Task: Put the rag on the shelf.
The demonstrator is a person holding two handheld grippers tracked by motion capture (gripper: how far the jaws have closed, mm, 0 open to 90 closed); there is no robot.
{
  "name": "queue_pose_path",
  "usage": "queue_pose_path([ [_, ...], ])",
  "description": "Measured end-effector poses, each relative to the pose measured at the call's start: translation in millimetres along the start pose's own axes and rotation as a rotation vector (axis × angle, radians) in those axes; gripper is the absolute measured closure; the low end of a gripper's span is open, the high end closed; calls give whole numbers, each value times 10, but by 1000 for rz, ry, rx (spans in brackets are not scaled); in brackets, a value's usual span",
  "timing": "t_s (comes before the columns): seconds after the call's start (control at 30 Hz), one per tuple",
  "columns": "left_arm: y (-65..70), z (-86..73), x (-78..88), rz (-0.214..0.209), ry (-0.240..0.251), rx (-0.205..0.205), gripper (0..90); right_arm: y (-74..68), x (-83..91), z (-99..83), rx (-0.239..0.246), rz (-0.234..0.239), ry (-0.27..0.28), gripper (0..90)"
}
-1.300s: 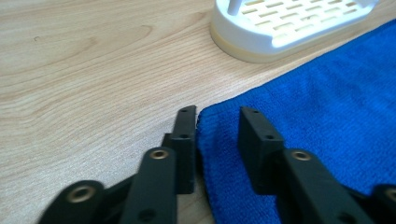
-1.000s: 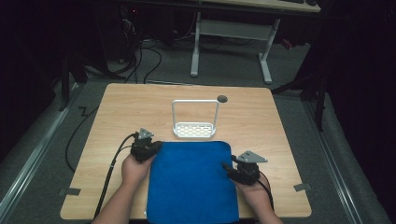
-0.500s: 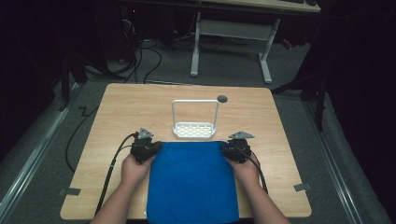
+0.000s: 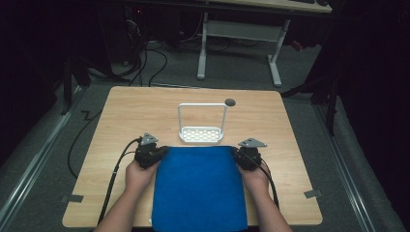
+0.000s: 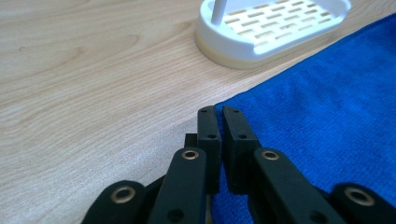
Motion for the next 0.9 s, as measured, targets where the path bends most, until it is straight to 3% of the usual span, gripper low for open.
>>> queue_pose_path([
  [0.1, 39, 13, 14, 25, 20, -44, 868, -19, 3, -27, -2, 7, 1, 879],
  [0.23, 58, 16, 53, 51, 45, -67, 867, -1, -25, -70, -30, 18, 5, 879],
  [0.43, 15, 19, 103, 76, 79, -15, 867, 3, 21, -60, -31, 2, 19, 879],
  [0.6, 17, 32, 156, 48, 98, 11, 873, -40, 99, -38, -6, 9, 50, 880],
  [0.77, 93, 84, 226, 58, 118, -31, 875, -101, 188, -13, 13, 34, 84, 880],
  [0.9, 139, 147, 354, 70, 173, -51, 874, -142, 290, 28, 19, 58, 123, 881],
])
Point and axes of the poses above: each handheld gripper's, and its own axes: x roughly backward along the jaws, z roughly out of its top, y roughly to its right, the point moved 5 cm from there along -x, roughly forward along the jaws, and after that the axes turned 14 degrees about -x, right-handed, at the moved point
